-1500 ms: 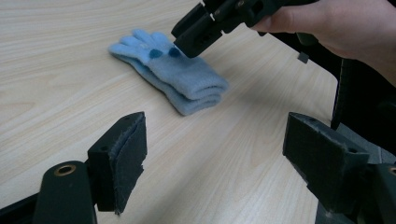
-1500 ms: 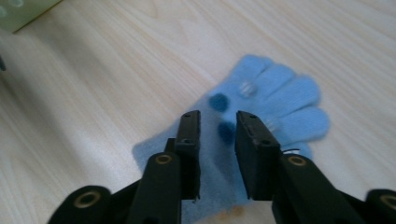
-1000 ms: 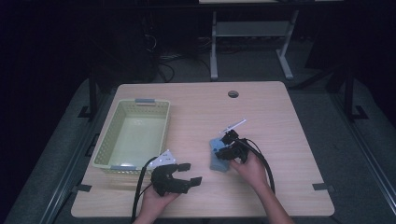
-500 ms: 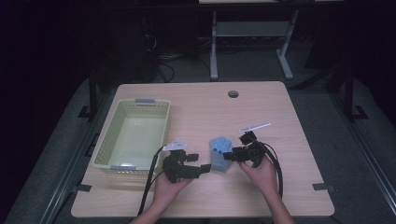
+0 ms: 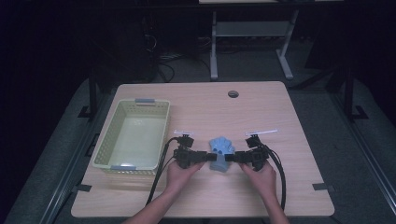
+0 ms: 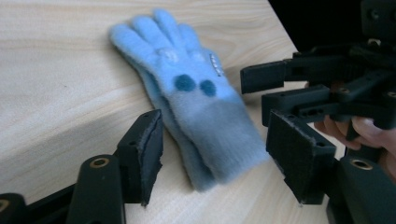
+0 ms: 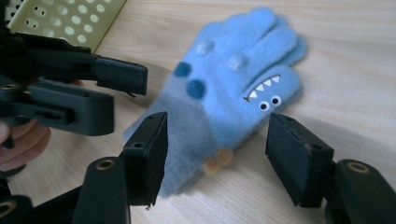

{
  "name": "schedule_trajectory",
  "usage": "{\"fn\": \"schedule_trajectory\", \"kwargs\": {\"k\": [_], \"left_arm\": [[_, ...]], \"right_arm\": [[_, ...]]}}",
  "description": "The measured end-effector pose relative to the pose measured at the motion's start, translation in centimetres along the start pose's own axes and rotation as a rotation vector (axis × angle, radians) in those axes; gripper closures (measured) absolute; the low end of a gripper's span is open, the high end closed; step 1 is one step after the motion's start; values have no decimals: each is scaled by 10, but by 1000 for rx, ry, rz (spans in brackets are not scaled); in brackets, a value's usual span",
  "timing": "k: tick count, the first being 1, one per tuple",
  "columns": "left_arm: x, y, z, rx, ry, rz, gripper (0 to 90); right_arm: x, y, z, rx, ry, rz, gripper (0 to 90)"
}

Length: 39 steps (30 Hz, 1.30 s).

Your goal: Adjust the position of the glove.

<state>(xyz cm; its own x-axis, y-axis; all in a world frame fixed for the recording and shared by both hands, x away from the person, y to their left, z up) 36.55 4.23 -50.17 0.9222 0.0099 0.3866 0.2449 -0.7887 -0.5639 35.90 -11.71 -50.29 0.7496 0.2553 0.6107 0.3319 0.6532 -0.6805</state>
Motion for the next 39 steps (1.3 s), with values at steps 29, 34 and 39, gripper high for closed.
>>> {"fn": "schedule_trajectory", "kwargs": {"k": [29, 34, 39], "left_arm": [[-2, 16, 7, 12, -27, 50, 604], [-3, 18, 8, 0, -39, 54, 641], [-3, 19, 8, -5, -40, 56, 657]], "right_arm": [[-9, 11, 1, 37, 94, -17, 533], [-8, 14, 2, 42, 108, -26, 575], [-8, 17, 3, 47, 118, -31, 609]]}}
Point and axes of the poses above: each handheld gripper's, and its own axes: y roughly forward along the jaws, x roughly out of its top, z roughly to its left, the point moved 7 cm from there along y, roughly forward along the jaws, and after that the axes turned 12 degrees about -y, right-handed, at the moved point
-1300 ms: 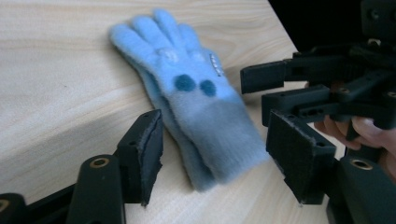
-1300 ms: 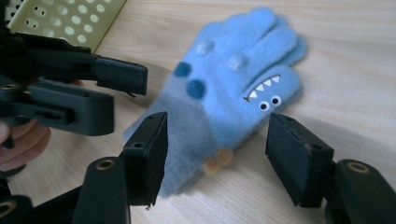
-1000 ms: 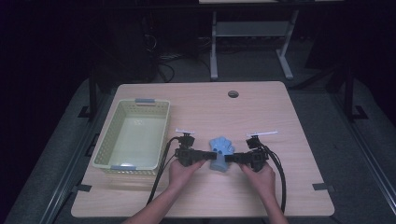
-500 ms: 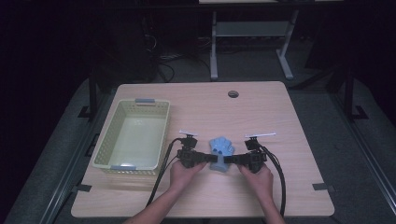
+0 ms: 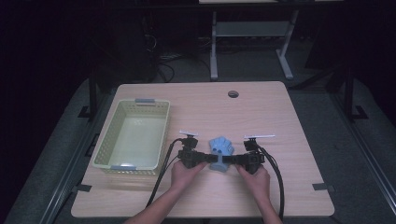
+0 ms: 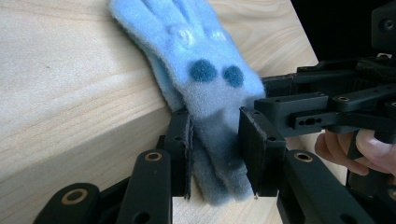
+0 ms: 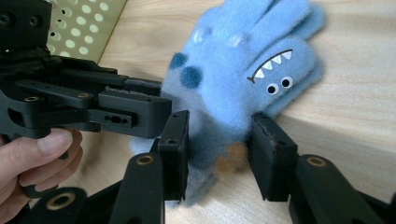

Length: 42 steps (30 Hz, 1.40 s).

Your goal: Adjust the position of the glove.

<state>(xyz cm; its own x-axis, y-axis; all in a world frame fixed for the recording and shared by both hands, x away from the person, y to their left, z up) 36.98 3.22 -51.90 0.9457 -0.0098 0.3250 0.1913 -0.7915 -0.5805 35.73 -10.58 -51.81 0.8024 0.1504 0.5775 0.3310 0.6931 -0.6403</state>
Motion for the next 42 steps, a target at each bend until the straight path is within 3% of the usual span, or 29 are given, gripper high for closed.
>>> {"fn": "schedule_trajectory", "kwargs": {"k": [5, 18, 23, 29, 42], "left_arm": [[-1, 1, -1, 3, 13, -2, 658], [1, 4, 2, -22, -13, 3, 738], [2, 4, 2, -32, -5, -3, 776], [3, 3, 2, -61, -22, 10, 787], [1, -3, -6, -88, 5, 26, 798]], "right_arm": [[0, 2, 0, -1, -3, -2, 624], [2, 8, 1, 27, 25, -3, 705], [2, 8, 1, 55, 13, -16, 754], [4, 6, 2, 48, -8, -27, 780], [7, -2, 9, 39, -34, -39, 793]]}}
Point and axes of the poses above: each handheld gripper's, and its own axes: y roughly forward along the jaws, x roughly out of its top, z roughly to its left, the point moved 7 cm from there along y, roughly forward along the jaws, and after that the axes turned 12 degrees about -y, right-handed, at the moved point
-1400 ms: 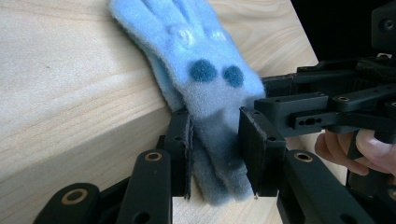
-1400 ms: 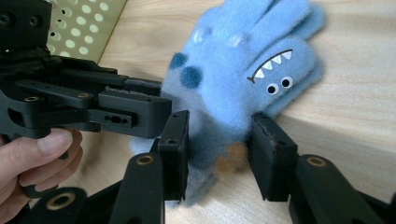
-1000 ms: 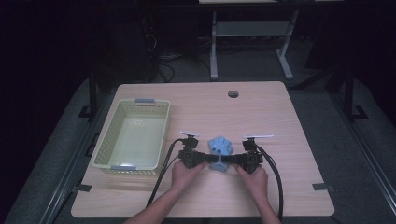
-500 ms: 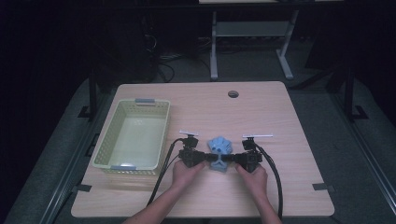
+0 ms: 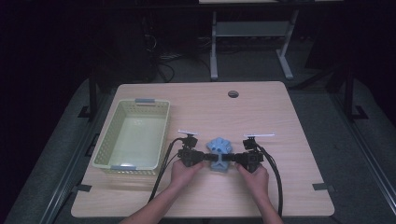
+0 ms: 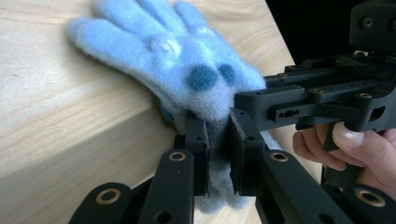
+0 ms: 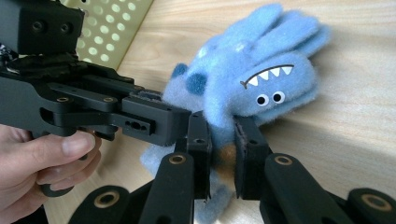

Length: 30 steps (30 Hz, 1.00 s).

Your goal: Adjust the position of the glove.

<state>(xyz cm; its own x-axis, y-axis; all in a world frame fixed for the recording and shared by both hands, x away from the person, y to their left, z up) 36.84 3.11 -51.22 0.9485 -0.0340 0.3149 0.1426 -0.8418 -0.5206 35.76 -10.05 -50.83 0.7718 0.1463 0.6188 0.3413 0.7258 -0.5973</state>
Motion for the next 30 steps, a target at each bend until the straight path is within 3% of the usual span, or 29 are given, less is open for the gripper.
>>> {"fn": "schedule_trajectory", "kwargs": {"k": [14, 19, 30], "left_arm": [[7, -23, -22, -36, 59, -36, 800], [11, -38, -28, -50, 94, -51, 800], [22, -77, -39, -85, 115, -100, 800]], "right_arm": [[17, -16, 21, 7, -42, -56, 792], [26, -20, 32, 24, -62, -71, 793], [54, -21, 61, 58, -126, -96, 793]]}}
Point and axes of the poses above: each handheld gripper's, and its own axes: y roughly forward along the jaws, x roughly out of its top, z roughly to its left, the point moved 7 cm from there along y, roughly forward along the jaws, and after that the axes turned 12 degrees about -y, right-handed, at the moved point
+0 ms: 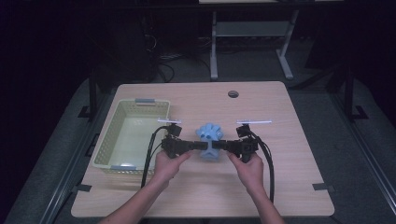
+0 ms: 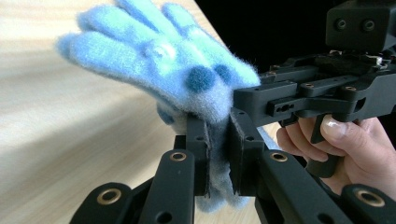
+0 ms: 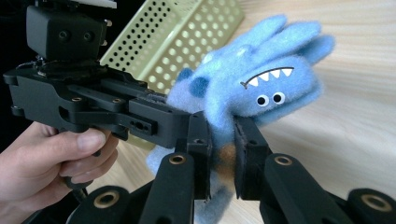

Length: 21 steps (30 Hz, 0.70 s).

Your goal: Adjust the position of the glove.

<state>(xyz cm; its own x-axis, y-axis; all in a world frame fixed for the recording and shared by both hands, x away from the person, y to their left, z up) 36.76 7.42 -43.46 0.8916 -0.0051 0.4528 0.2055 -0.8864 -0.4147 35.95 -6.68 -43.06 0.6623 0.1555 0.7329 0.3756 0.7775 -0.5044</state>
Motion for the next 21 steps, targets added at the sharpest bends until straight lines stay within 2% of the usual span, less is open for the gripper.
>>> {"fn": "schedule_trajectory", "kwargs": {"k": [8, 14, 17, 21], "left_arm": [[10, -27, -2, -3, 11, -35, 800], [15, -45, -1, 0, 29, -58, 800], [17, -52, 0, 5, 20, -67, 800], [19, -62, 1, 1, 29, -77, 799]], "right_arm": [[23, 9, 19, 11, -52, -1, 793], [35, 19, 31, 33, -61, 1, 792], [39, 23, 35, 42, -72, 10, 792], [44, 28, 40, 53, -84, 8, 792]]}}
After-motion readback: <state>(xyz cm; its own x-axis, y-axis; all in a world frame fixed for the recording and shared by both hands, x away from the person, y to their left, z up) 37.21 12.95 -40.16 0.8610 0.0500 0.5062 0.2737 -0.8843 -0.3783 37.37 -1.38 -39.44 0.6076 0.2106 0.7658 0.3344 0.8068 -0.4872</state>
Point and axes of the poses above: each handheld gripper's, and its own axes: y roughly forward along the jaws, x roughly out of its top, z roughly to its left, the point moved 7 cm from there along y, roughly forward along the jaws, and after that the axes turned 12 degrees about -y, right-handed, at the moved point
